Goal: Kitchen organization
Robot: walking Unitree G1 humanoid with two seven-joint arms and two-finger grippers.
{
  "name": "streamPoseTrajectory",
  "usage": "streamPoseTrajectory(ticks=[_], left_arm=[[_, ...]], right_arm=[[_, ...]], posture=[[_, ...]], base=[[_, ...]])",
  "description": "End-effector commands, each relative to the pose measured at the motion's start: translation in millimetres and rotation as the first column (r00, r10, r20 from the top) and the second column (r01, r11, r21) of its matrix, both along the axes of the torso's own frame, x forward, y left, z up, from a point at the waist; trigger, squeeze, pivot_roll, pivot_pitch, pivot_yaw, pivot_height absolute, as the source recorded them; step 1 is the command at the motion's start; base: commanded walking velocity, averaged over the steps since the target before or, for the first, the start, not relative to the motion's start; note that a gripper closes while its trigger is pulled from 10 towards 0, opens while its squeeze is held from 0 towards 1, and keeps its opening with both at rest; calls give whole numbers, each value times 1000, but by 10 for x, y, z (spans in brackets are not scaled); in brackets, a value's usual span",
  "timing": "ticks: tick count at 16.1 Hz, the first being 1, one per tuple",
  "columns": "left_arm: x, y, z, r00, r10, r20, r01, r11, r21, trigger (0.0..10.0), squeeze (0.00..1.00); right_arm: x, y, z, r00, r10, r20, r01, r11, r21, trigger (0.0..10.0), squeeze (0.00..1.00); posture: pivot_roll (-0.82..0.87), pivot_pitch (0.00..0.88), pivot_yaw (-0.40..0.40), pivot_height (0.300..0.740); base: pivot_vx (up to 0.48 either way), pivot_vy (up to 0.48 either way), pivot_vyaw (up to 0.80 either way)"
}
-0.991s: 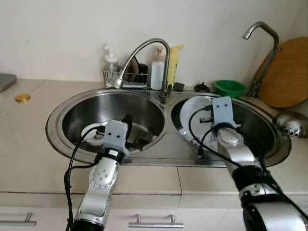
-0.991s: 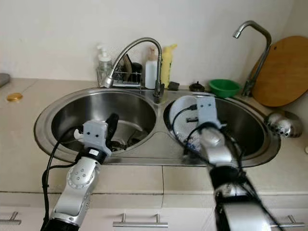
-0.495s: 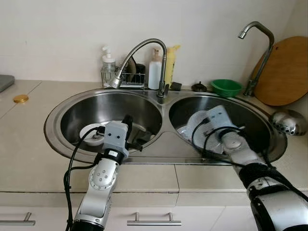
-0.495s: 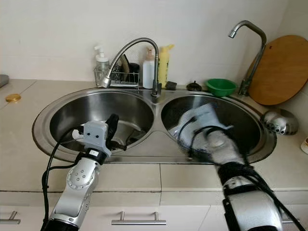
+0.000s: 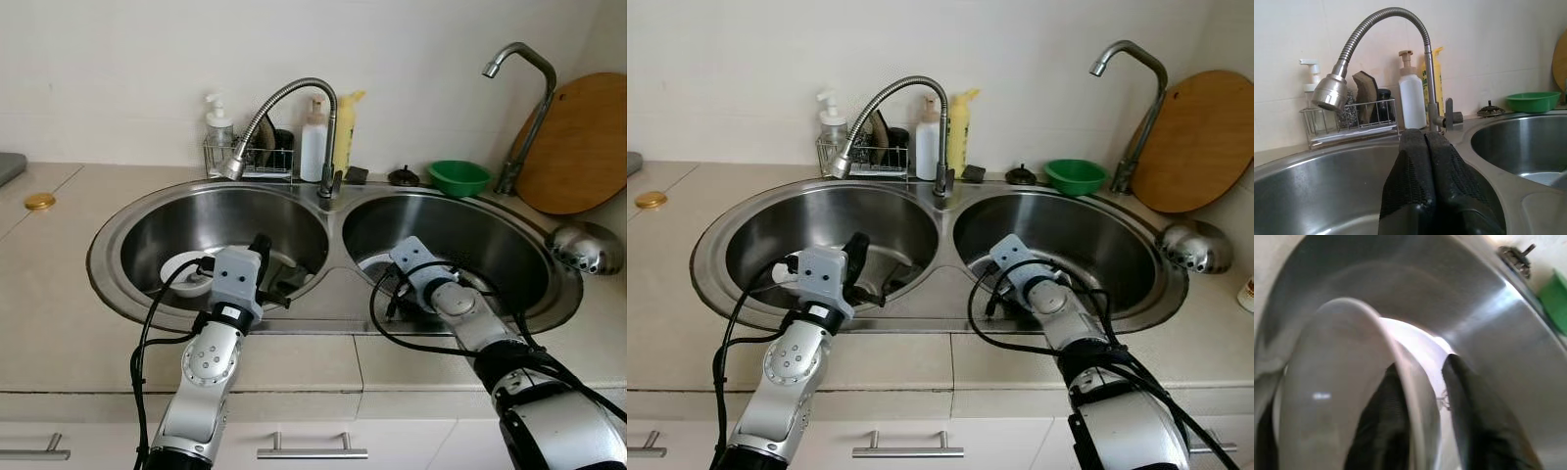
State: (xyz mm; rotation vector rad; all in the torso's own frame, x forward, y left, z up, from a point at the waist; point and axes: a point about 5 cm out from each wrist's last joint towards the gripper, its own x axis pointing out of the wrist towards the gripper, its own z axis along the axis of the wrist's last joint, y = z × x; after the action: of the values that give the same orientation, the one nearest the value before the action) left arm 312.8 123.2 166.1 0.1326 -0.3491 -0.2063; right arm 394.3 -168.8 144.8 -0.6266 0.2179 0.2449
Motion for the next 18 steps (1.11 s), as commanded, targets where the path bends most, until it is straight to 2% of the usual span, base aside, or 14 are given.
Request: streamPoseTrajectory(ticks=[1,3,4,5,8,10,12,13,15,16,18], left_arm=[[-1,-22,3,1000,-6,-3,6,1000,1,10000,0],[1,-25,1,1000,-6,-4,6,1000,0,10000,0],[6,-30,-3,1000,-8,-7,8,1000,0,10000,0],[8,-35,-5,1000,-10,-8,10,1000,0,10000,0],[9,-34,-7,1000,-11,-9,11,1000,3,10000,0],[10,-32,-11,1000,-12,-11,12,1000,6,10000,0],[12,-43,-18,1000,-16,-15,16,1000,7,10000,0],[13,-53,-21,1000,-19,-16,19,1000,7,10000,0],[14,-58,-25,1000,-21,-19,21,1000,9,10000,0],[15,-54,-25,1000,-20,-20,20,1000,12,10000,0],[17,-39,-29,1000,-16,-21,16,1000,16,10000,0]], right_arm=[[-45,4,-128,999,-3,-54,4,1000,20,10000,1000],[-31,-8,-89,999,-23,-30,24,998,56,10000,1000],[-6,-28,4,998,-62,26,58,987,149,10000,1000],[-1,-47,33,996,-81,48,71,981,181,10000,1000],[4,-53,93,991,-98,91,74,969,237,10000,1000],[-8,-28,75,995,-79,52,58,944,324,10000,1000],[-37,-7,11,1000,-23,-2,22,942,336,10000,1000],[-74,60,-57,997,49,-63,-19,914,404,10000,1000],[-119,134,-108,986,123,-114,-57,883,466,10000,1000],[-134,158,-118,979,148,-137,-59,860,508,10000,1000],[-142,145,-105,978,153,-145,-53,845,532,10000,1000]], posture=[[73,0,-63,740],[72,0,-64,740],[69,0,-63,740],[69,0,-62,740],[69,0,-61,740],[66,0,-60,740],[64,0,-60,740],[60,0,-59,740],[60,0,-59,740],[61,0,-57,740],[61,0,-57,740]], base=[[0,0,0],[0,0,0],[0,0,0],[0,0,0],[0,0,0],[0,0,0],[0,0,0],[0,0,0],[0,0,0],[0,0,0],[0,0,0]])
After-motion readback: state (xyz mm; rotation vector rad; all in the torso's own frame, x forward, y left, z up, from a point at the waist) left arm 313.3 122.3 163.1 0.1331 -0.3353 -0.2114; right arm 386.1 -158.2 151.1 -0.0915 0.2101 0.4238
